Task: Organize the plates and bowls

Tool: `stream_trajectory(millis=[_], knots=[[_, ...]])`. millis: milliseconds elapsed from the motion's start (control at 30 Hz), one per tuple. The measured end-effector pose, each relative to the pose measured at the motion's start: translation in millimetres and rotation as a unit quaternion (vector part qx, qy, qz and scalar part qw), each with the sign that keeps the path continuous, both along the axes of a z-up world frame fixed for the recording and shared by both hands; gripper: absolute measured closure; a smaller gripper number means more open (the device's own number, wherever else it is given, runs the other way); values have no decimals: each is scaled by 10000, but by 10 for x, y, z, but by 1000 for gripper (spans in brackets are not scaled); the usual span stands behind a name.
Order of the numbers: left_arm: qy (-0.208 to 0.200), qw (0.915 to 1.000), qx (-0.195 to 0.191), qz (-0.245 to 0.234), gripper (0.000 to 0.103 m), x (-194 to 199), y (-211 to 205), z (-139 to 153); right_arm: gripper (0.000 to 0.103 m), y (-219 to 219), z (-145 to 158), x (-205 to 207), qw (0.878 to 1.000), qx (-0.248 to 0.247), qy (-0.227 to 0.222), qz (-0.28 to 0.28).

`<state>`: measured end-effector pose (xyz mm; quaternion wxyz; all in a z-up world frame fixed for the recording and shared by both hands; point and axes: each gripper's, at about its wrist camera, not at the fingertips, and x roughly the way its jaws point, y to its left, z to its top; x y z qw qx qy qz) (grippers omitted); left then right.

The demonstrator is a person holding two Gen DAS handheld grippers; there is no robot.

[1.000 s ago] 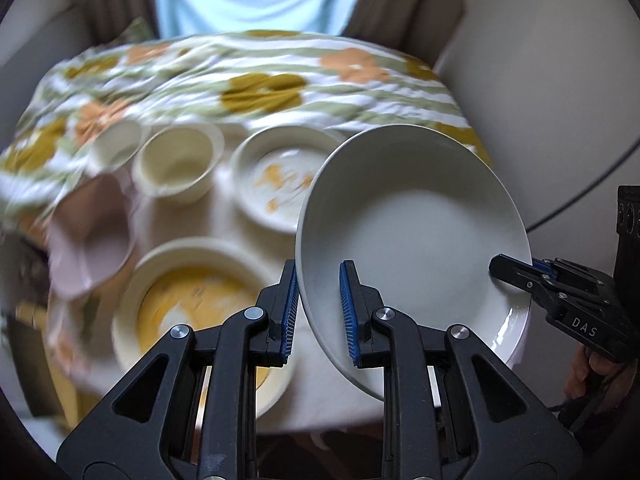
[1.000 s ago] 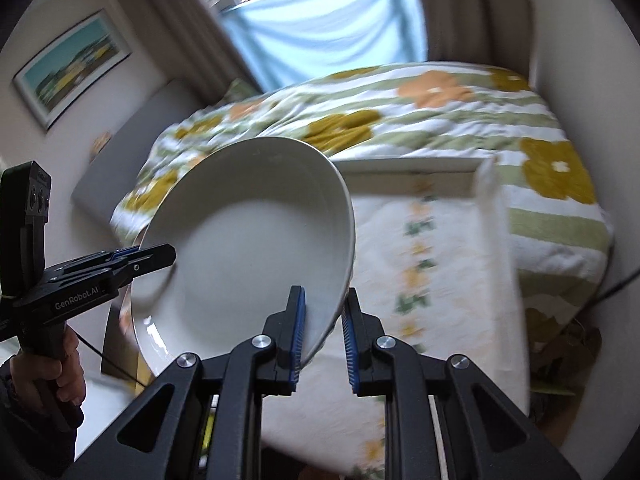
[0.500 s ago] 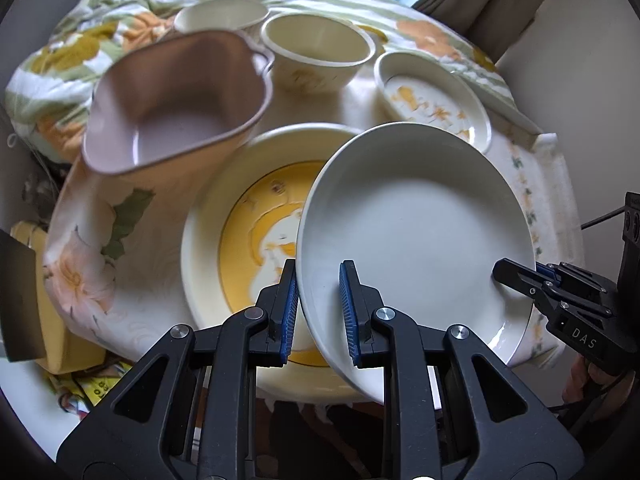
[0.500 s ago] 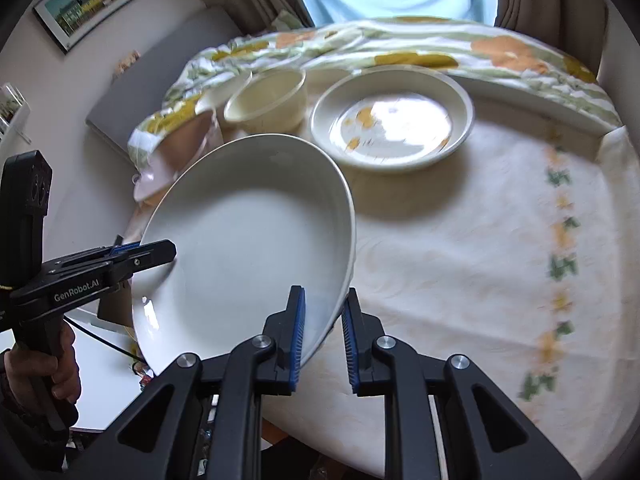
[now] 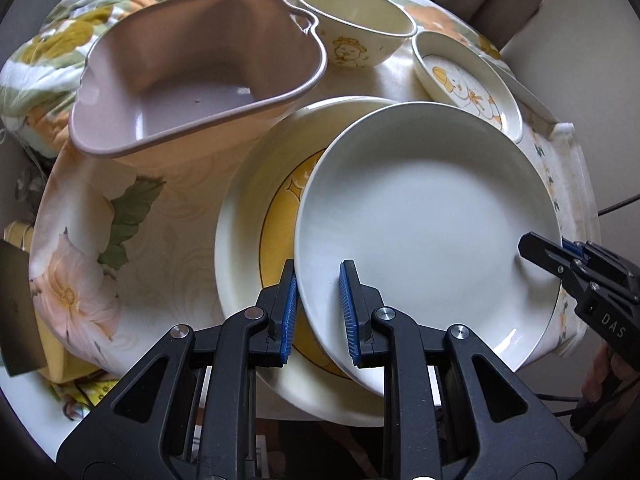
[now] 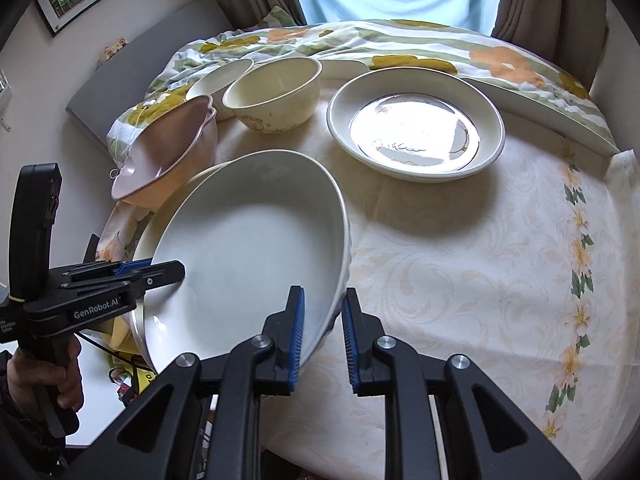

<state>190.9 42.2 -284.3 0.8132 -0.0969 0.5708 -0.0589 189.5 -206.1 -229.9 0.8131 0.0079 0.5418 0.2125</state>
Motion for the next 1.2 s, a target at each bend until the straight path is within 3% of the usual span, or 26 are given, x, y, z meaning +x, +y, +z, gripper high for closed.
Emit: stream_trajectory(millis=[200,367,500,1067,1200], knots=[[-133,9987,468,-144,85,14,-62,35,86,54,-30,8,9999,-101,-4,-16],[-284,9918,1213,-285,85,0,-176,79,86,133,-59,-18,9996,-273,-30,50],[-372,9858,1594,-369,85,-12,-241,96,86,228,-49,-30,9986,-493,-125,168],[-600,9691,2330,-552,85,-143,-354,163,86,381,-43,4,9945,-994,-222,256],[-606,9719,2218,-502,85,-152,-324,180,86,382,-40,14,9946,-985,-195,256]])
